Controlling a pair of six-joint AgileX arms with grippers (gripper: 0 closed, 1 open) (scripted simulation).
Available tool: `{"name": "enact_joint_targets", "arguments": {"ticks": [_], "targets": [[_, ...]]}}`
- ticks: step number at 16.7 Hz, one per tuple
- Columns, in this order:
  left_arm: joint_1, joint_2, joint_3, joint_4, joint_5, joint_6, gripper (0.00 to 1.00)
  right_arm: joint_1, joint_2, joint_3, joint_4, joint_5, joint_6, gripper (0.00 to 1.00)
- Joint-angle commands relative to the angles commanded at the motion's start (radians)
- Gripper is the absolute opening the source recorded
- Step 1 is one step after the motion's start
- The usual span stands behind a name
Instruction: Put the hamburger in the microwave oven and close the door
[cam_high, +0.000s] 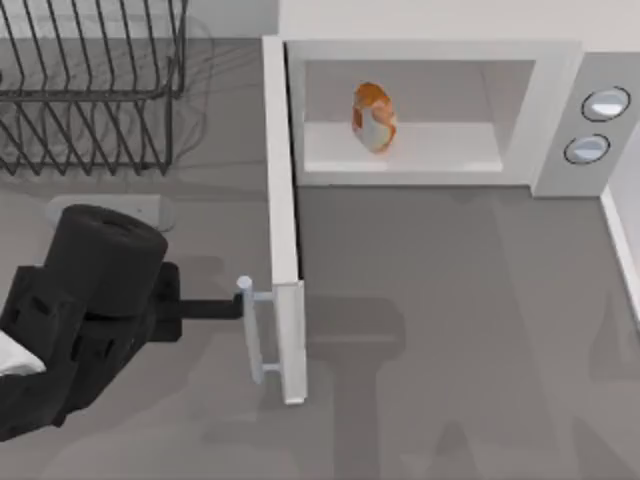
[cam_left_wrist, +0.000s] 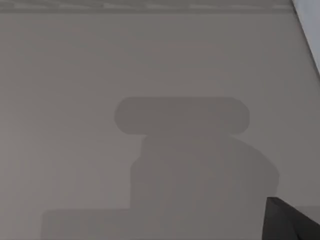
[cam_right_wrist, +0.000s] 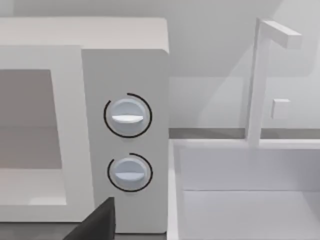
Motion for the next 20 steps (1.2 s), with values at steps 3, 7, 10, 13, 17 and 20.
{"name": "enact_joint_targets", "arguments": {"ticks": [3,7,10,13,17,20], "targets": [[-0.041,0.041,0.038,-0.009,-0.029,-0.036,0.00,0.000,0.000,0.000,0.000,0.000,0.000,1.00],[-0.197,0.208,0.166,-0.040,-0.127,-0.161,0.00,0.000,0.000,0.000,0.000,0.000,0.000,1.00],[-0.291,0.303,0.248,-0.059,-0.190,-0.240,0.00,0.000,0.000,0.000,0.000,0.000,0.000,1.00],[-0.308,0.319,0.264,-0.063,-0.204,-0.256,0.00,0.000,0.000,0.000,0.000,0.000,0.000,1.00],[-0.315,0.331,0.277,-0.070,-0.206,-0.266,0.00,0.000,0.000,0.000,0.000,0.000,0.000,1.00],[-0.370,0.428,0.380,-0.115,-0.236,-0.318,0.00,0.000,0.000,0.000,0.000,0.000,0.000,1.00]]}}
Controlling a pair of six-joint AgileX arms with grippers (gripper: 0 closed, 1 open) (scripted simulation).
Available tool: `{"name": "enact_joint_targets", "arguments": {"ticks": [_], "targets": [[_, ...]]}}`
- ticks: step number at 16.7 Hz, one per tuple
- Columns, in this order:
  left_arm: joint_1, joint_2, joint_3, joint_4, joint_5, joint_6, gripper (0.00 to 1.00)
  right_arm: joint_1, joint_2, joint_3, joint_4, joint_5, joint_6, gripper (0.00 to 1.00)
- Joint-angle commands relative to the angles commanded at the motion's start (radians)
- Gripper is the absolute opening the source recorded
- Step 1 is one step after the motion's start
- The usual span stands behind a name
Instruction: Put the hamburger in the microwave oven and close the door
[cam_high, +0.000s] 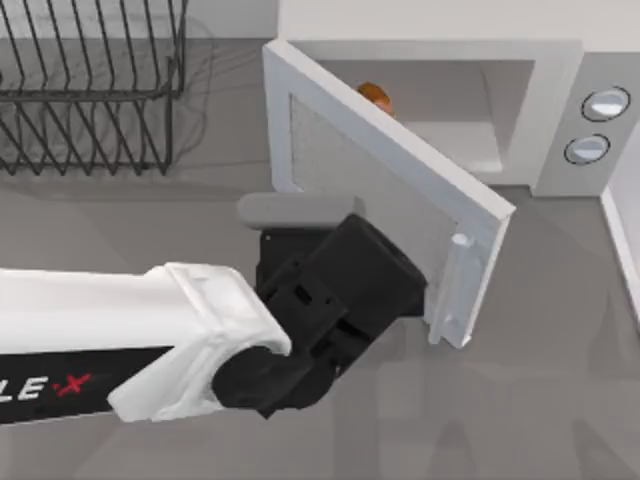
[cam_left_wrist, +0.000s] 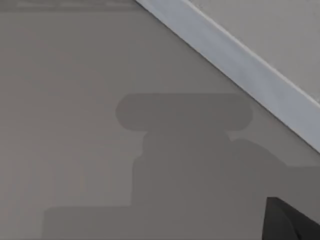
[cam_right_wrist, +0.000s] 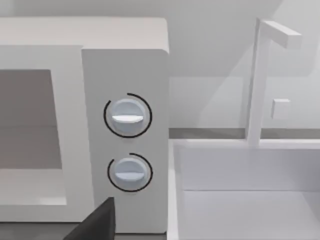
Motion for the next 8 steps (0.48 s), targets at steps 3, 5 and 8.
{"name": "enact_joint_targets", "arguments": {"ticks": [3,5,8], "targets": [[-0.067,0.122,0.162,-0.059,-0.036,-0.064,0.00,0.000,0.000,0.000,0.000,0.000,0.000,1.00],[-0.099,0.182,0.229,-0.091,-0.055,-0.098,0.00,0.000,0.000,0.000,0.000,0.000,0.000,1.00],[-0.112,0.206,0.254,-0.104,-0.063,-0.112,0.00,0.000,0.000,0.000,0.000,0.000,0.000,1.00]]}}
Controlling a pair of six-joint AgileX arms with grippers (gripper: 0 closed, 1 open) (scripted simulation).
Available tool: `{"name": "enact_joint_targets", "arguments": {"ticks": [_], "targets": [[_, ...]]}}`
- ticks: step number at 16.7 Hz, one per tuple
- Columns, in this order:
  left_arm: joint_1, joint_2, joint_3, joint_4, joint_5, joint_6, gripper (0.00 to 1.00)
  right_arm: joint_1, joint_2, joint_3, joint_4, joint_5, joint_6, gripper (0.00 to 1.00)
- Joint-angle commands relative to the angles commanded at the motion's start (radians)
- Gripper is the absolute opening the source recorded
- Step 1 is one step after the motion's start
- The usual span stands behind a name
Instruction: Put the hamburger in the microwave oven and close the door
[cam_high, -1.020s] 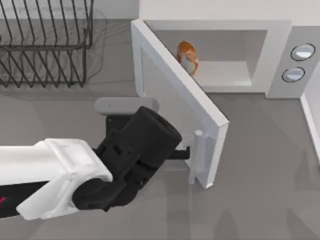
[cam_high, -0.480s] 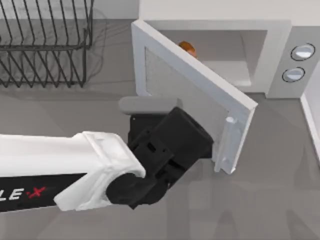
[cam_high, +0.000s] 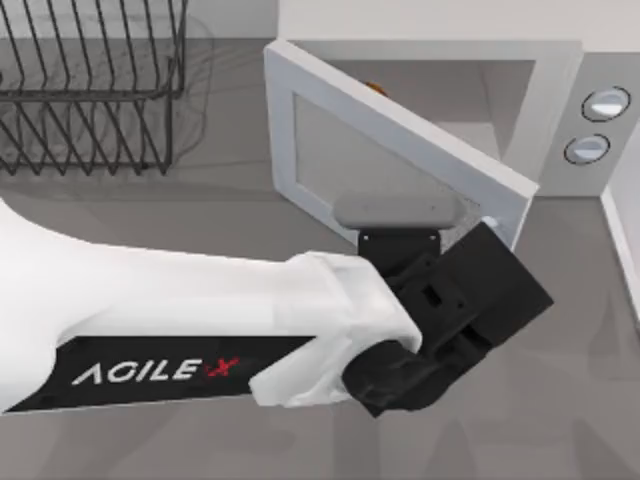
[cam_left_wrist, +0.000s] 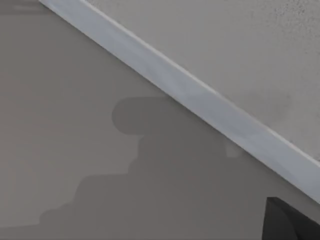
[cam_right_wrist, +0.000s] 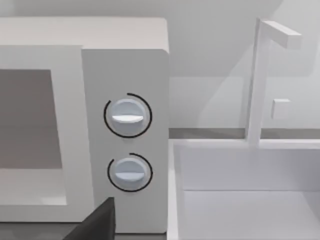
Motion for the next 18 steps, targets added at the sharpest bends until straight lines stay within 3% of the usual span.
{"name": "enact_joint_targets", "arguments": {"ticks": [5,13,18], "targets": [[-0.008,0.031,0.038,-0.021,-0.004,-0.013,0.00,0.000,0.000,0.000,0.000,0.000,0.000,1.00],[-0.094,0.293,0.448,-0.209,-0.044,-0.108,0.00,0.000,0.000,0.000,0.000,0.000,0.000,1.00],[-0.105,0.331,0.497,-0.240,-0.049,-0.121,0.00,0.000,0.000,0.000,0.000,0.000,0.000,1.00]]}}
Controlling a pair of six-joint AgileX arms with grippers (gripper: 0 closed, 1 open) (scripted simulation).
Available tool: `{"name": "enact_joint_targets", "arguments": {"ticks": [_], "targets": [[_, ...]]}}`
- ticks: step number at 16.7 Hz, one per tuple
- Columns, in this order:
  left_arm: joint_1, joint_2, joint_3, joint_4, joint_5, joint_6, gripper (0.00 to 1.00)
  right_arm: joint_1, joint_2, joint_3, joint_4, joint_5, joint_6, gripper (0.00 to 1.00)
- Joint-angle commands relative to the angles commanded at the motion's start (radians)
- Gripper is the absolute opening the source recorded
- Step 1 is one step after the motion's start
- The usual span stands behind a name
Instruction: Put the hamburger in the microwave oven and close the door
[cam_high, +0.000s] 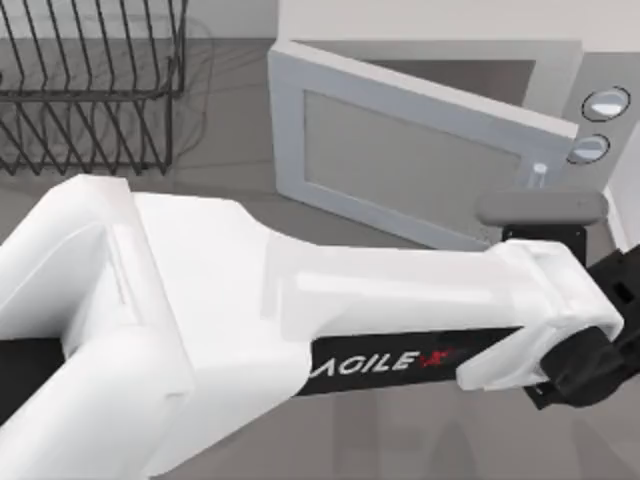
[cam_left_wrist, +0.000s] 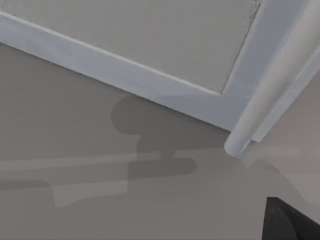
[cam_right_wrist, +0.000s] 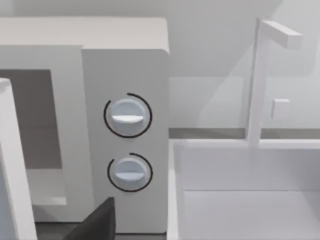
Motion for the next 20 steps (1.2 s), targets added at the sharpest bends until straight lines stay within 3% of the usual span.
{"name": "enact_joint_targets", "arguments": {"ticks": [4,11,17,20], "targets": [[0.033,0.024,0.034,0.013,0.018,0.031,0.00,0.000,0.000,0.000,0.000,0.000,0.000,1.00],[0.185,0.166,0.223,0.071,0.102,0.199,0.00,0.000,0.000,0.000,0.000,0.000,0.000,1.00],[0.194,0.179,0.242,0.067,0.106,0.210,0.00,0.000,0.000,0.000,0.000,0.000,0.000,1.00],[0.221,0.251,0.346,0.039,0.124,0.237,0.00,0.000,0.000,0.000,0.000,0.000,0.000,1.00]]}}
